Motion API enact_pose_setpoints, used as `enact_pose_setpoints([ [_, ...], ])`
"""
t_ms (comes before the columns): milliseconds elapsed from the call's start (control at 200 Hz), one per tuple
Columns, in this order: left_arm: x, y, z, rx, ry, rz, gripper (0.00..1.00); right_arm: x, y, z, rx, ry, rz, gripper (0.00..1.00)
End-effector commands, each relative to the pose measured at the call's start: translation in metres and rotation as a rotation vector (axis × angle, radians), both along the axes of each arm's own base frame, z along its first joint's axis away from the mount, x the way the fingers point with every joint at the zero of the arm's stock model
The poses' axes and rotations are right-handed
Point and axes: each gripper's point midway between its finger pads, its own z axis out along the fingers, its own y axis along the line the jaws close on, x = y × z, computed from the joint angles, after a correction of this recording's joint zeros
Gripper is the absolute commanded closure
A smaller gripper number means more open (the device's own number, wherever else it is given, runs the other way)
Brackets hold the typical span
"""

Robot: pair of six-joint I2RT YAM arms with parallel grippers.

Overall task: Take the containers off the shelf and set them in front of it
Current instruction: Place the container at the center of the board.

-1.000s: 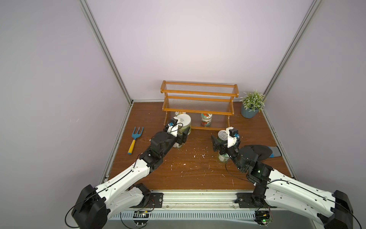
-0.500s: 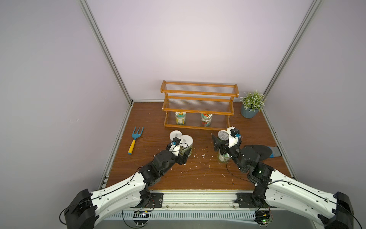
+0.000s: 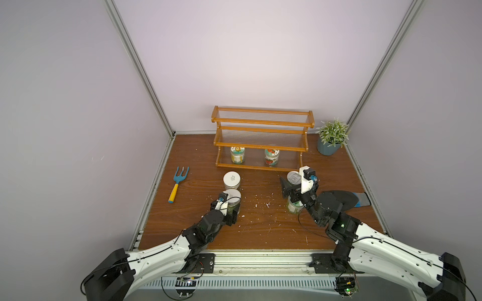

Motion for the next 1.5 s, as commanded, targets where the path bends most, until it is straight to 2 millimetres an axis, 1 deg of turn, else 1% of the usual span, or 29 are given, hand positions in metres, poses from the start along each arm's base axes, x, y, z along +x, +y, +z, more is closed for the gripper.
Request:
enact_pose_setpoints([
  [0,0.009,-0.001,0.022,-0.077,-0.081,0.044,0.45,0.000,-0.007,0.025,0.038,-0.046,-0.025,0.01],
  [150,0.010,-0.002,0.013,-0.059,-0.072,0.043,0.43,-0.001,-0.010,0.021,0.037,-0.040,-0.027,0.01],
  [245,0.008,0.000,0.006,-0.046,-0.059,0.048,0.37,-0.002,-0.012,0.020,0.036,-0.035,-0.032,0.01],
  [340,0.008,0.003,0.004,-0.039,-0.057,0.058,0.27,-0.001,-0.012,0.017,0.034,-0.031,-0.033,0.01],
  [480,0.010,0.003,0.001,-0.021,-0.045,0.068,0.19,0.001,-0.008,0.015,0.044,-0.023,-0.024,0.01],
  [590,0.010,0.001,0.002,-0.020,-0.043,0.060,0.14,0.004,-0.001,0.013,0.042,-0.014,-0.011,0.01],
  [756,0.008,0.001,0.005,-0.030,-0.039,0.051,0.00,0.014,0.005,0.006,0.032,0.013,-0.008,0.01],
  [906,0.005,0.001,0.011,-0.061,-0.033,0.049,0.00,0.026,0.008,0.002,0.039,0.039,-0.014,0.01],
  [1006,0.005,0.002,0.019,-0.089,-0.033,0.053,0.00,0.037,0.010,0.000,0.042,0.059,-0.020,0.01],
  [1121,0.003,0.003,0.033,-0.113,-0.057,0.049,0.00,0.061,0.011,-0.005,0.038,0.117,-0.043,0.01],
  [1281,0.005,0.006,0.061,-0.088,-0.103,0.053,0.00,0.095,0.013,-0.011,0.027,0.189,-0.063,0.01],
  [1401,0.008,0.009,0.088,-0.106,-0.140,0.074,0.00,0.112,0.024,-0.017,-0.005,0.240,-0.060,0.01],
  [1496,0.011,0.010,0.105,-0.107,-0.161,0.098,0.00,0.123,0.035,-0.026,-0.024,0.284,-0.060,0.01],
])
